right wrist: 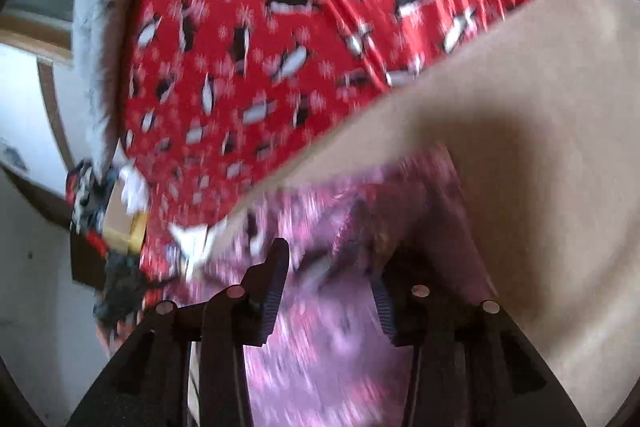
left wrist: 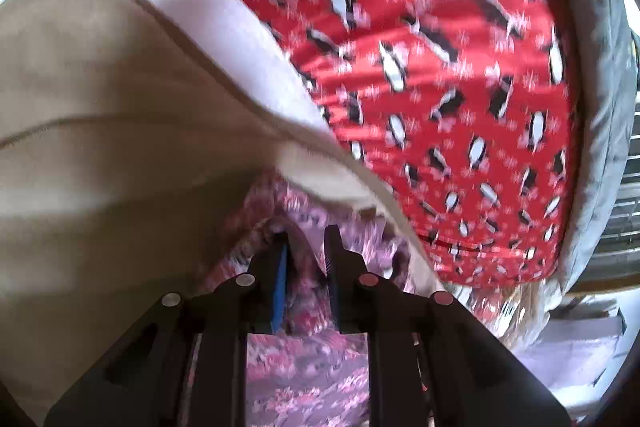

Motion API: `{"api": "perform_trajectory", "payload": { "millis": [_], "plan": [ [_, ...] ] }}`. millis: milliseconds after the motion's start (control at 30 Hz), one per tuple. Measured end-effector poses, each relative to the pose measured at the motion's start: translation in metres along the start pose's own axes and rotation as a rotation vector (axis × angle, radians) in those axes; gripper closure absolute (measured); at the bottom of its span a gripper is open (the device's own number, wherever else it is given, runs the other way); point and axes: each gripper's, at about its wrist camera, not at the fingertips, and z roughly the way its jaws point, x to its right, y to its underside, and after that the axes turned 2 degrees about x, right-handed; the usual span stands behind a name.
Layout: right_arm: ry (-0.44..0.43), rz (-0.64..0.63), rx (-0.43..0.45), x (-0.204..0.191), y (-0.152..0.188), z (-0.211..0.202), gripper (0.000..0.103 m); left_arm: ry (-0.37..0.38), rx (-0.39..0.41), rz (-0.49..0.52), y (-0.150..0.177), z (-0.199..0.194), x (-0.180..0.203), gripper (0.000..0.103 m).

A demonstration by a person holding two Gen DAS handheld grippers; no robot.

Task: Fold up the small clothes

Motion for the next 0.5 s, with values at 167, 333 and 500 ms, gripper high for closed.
{"api": "perform_trajectory", "payload": {
  "millis": [167,333,500],
  "plan": [
    [0.022,0.054,0.122,0.005,-0.021,-0.015,0.059,0.065,0.066,-0.089,-0.027,-0.028,-0.027,0.085],
    [0.145,0.008,0.162,0.028,-0.019,-0.044,0.055,0.074,0.042,0.089,-0.016,-0.033,-0.025,0.055],
    [0.187,0.037,0.119,0.044,-0.013,-0.037,0.054,-0.049,-0.076,0.264,0.014,0.012,-0.011,0.053]
  ]
}}
